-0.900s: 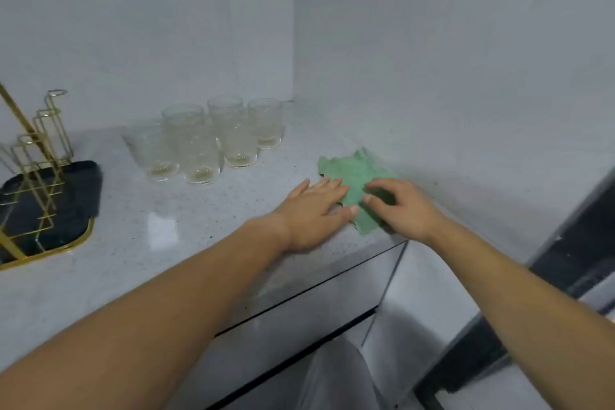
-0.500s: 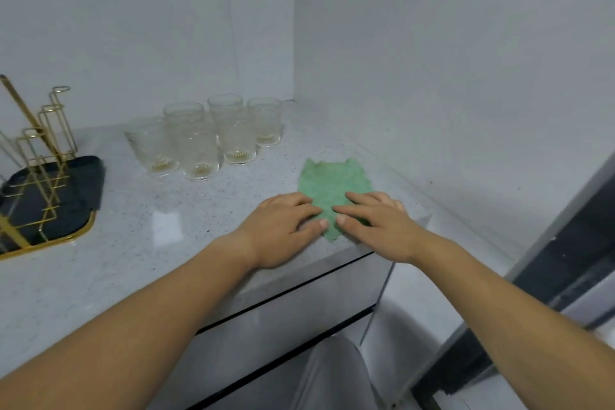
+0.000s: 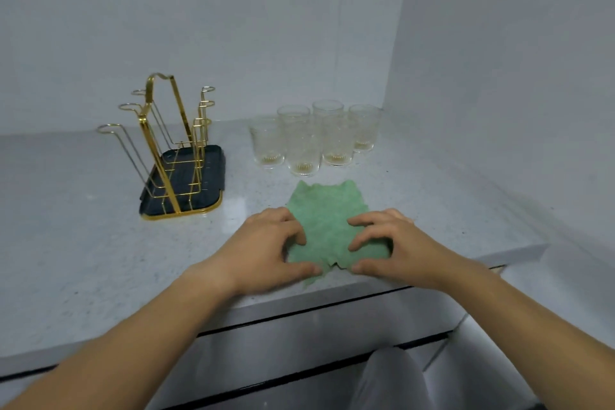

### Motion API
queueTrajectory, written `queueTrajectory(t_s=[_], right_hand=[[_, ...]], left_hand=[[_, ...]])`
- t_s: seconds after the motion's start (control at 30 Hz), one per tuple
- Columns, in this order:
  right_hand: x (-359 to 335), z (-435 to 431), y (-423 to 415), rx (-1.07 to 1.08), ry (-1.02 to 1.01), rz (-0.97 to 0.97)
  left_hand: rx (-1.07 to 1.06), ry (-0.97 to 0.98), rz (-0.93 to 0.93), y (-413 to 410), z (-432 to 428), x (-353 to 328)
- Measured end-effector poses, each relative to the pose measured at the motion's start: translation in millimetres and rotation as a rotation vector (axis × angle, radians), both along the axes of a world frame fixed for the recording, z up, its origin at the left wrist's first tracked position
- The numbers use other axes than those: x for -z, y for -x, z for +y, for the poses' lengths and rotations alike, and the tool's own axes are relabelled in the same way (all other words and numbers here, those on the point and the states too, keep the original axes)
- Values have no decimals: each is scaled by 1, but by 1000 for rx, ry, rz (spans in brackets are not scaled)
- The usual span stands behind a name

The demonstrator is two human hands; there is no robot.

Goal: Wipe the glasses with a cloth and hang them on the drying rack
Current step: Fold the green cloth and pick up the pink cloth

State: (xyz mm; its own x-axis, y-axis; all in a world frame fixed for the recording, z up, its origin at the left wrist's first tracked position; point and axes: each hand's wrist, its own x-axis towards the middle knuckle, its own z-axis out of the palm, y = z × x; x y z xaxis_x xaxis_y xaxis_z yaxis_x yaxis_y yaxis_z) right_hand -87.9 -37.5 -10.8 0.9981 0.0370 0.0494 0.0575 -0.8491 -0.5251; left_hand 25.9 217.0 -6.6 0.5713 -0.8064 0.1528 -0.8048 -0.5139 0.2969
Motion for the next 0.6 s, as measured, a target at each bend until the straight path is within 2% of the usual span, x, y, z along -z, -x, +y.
queueTrajectory(t_s=[0.13,0.3,0.5,0.6], right_hand=[[-2,-1,1,9,-71,7],[-4,-8,6,-5,-72,30],[1,-9,9,54,-135,-32],[-3,-6,9,34,-137,-34]], left_hand=[[98,124,176,7,8,7],[73,150,331,2,5,5],[8,266,305,5,7,9],[-39,302,358,9,9,-3]])
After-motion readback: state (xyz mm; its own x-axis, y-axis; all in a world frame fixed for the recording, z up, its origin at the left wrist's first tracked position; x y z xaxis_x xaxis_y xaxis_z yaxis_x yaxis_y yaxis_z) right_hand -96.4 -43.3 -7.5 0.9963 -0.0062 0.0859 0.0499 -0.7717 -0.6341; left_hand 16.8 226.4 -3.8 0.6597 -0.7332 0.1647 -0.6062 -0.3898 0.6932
